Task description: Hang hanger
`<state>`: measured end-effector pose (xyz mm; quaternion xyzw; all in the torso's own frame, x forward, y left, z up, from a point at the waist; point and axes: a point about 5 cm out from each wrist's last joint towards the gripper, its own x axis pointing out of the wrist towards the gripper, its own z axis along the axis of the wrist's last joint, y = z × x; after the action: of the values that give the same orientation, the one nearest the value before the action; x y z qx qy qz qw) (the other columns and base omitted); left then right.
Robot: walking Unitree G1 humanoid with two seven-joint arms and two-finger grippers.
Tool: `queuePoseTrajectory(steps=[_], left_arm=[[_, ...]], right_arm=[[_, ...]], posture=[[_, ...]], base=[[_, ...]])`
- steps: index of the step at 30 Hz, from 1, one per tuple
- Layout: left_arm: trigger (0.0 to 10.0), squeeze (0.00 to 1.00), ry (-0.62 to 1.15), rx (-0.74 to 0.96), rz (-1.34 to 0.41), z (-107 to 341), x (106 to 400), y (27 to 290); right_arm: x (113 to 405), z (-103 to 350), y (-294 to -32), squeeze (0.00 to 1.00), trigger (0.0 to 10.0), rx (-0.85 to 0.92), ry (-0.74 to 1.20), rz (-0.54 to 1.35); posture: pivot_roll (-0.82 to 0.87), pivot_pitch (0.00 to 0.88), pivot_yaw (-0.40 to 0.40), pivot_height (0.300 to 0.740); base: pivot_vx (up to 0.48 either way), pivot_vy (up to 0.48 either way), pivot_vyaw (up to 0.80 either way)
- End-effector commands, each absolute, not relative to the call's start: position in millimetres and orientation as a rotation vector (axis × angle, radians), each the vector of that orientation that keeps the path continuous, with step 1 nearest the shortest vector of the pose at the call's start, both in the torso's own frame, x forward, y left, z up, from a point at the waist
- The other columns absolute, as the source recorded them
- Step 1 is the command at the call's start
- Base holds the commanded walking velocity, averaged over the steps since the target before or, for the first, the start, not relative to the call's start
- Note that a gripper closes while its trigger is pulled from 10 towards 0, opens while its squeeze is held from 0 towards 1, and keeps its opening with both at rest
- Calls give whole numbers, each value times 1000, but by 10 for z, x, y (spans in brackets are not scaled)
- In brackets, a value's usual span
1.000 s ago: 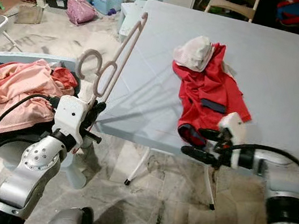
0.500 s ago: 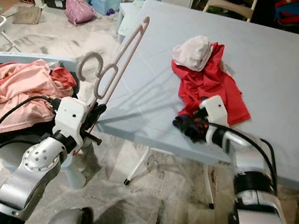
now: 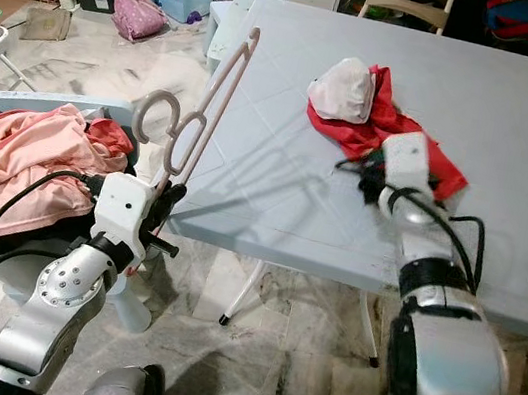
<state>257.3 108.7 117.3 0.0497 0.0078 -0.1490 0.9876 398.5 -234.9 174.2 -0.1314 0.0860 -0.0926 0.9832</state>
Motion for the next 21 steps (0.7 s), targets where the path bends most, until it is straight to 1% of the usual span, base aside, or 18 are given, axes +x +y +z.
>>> queuePoseTrajectory(steps=[1,6,7,8,11,13,15,18,21], left_arm=[[10000,0,32,108,-286,1159,2584,1090],[10000,0,30,106,-279,1168,2587,1103],[10000,0,35,102,-277,1157,2586,1109],[10000,0,35,102,-277,1157,2586,1109],[10000,0,48,77,-275,1128,2576,1098],[10000,0,50,68,-274,1125,2575,1093],[10000,0,50,58,-280,1121,2574,1067],[10000,0,49,38,-293,1125,2577,1046],[10000,0,45,42,-298,1142,2607,1038]], right_arm=[[4038,1872,-2293,0,10000,-216,119,-227],[4068,1945,-2219,0,10000,-254,81,-159],[4052,1938,-2254,0,10000,-301,75,-124],[4052,1938,-2254,0,10000,-301,75,-124],[3972,1920,-2421,0,10000,-312,21,-114],[3955,1920,-2446,0,10000,-312,5,-115],[3864,1869,-2526,0,10000,-323,-50,-116],[3727,1711,-2565,0,10000,-312,-74,-112],[3521,1442,-2470,0,10000,-269,-70,-88]], posture=[[60,106,-24,740],[60,105,-26,740],[42,102,-25,740],[42,102,-25,740],[24,95,-33,740],[24,95,-33,740],[19,80,-36,740],[13,72,-22,740],[5,63,8,740]], base=[[0,0,0],[0,0,0],[0,0,0],[0,0,0],[0,0,0],[0,0,0],[0,0,0],[0,0,0],[0,0,0]])
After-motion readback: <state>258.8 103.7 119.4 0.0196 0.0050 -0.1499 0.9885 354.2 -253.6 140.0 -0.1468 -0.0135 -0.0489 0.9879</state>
